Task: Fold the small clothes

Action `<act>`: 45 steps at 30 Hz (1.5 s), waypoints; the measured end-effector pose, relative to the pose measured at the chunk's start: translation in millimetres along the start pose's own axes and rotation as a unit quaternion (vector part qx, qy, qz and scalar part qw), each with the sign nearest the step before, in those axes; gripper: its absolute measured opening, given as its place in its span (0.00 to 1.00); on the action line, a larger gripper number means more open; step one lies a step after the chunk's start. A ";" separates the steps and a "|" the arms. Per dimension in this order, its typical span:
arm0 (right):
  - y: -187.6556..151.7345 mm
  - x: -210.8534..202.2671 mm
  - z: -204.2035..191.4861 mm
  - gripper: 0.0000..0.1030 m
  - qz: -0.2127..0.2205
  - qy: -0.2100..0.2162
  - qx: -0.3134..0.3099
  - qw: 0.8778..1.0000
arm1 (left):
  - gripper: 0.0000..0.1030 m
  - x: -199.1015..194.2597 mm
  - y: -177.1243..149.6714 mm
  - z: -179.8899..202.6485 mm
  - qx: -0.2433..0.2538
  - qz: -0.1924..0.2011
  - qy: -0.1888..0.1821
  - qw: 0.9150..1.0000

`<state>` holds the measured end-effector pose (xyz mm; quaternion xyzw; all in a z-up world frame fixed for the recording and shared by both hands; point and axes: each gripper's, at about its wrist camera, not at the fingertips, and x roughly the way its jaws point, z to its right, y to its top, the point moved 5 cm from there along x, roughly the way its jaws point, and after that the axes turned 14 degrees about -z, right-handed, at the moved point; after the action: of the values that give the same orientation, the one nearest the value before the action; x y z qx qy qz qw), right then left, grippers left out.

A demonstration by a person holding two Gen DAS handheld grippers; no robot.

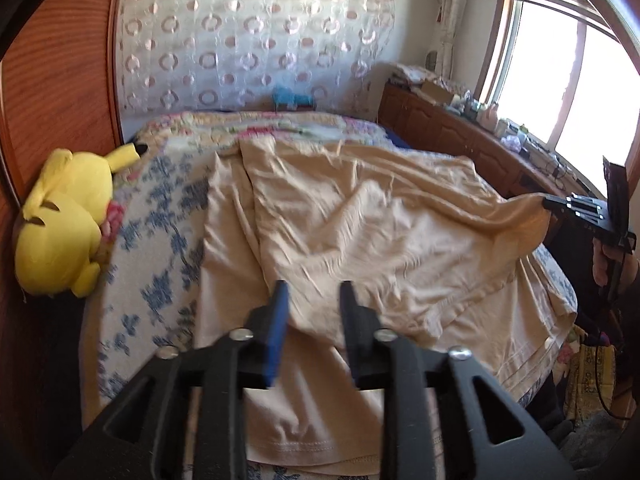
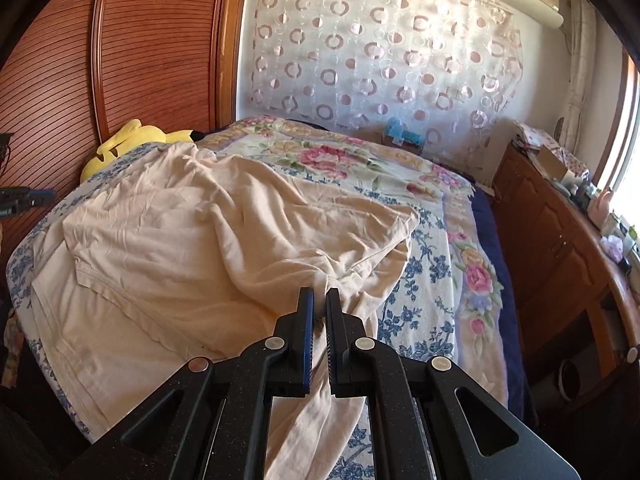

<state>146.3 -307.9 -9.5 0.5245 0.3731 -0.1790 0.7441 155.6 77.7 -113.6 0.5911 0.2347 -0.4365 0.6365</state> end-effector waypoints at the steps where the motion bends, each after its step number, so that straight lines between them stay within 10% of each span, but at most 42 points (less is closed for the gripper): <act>1: 0.9 2.4 0.1 0.05 -0.001 0.001 0.001 1.000 | 0.42 4.9 -2.8 0.5 -0.002 -0.005 -0.004 1.000; 11: -1.1 18.9 0.0 0.05 -0.018 0.001 0.005 1.000 | 0.41 40.2 -10.3 2.2 -0.048 -0.048 -0.033 0.997; 14: -2.8 21.3 2.9 0.05 -0.021 0.002 0.009 1.000 | 0.03 33.7 -5.9 10.0 -0.030 -0.030 -0.022 0.999; 29: -9.2 -43.6 -2.0 0.05 0.029 0.016 0.014 0.999 | 0.02 -87.3 10.6 28.4 0.007 0.073 -0.051 0.996; 37: -34.0 -70.6 -18.7 0.05 0.019 0.022 -0.008 1.000 | 0.02 -70.5 -12.3 -5.2 -0.027 0.033 -0.012 0.999; 40: -42.7 -47.0 -21.9 0.05 -0.016 0.018 -0.009 1.000 | 0.02 -40.1 -24.6 -13.5 -0.032 -0.002 -0.004 0.999; 43: -54.1 -23.6 -24.6 0.05 -0.051 0.017 -0.002 0.999 | 0.34 -22.9 -36.0 -13.5 -0.028 -0.025 -0.006 0.999; 45: -56.8 -15.2 -26.7 0.22 -0.062 0.008 0.000 0.998 | 0.44 -19.5 -40.9 -11.0 -0.022 -0.029 -0.003 0.999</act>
<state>89.1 -307.3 -39.5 0.5016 0.4111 -0.2209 0.7284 114.0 96.9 -122.2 0.5687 0.2590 -0.4514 0.6370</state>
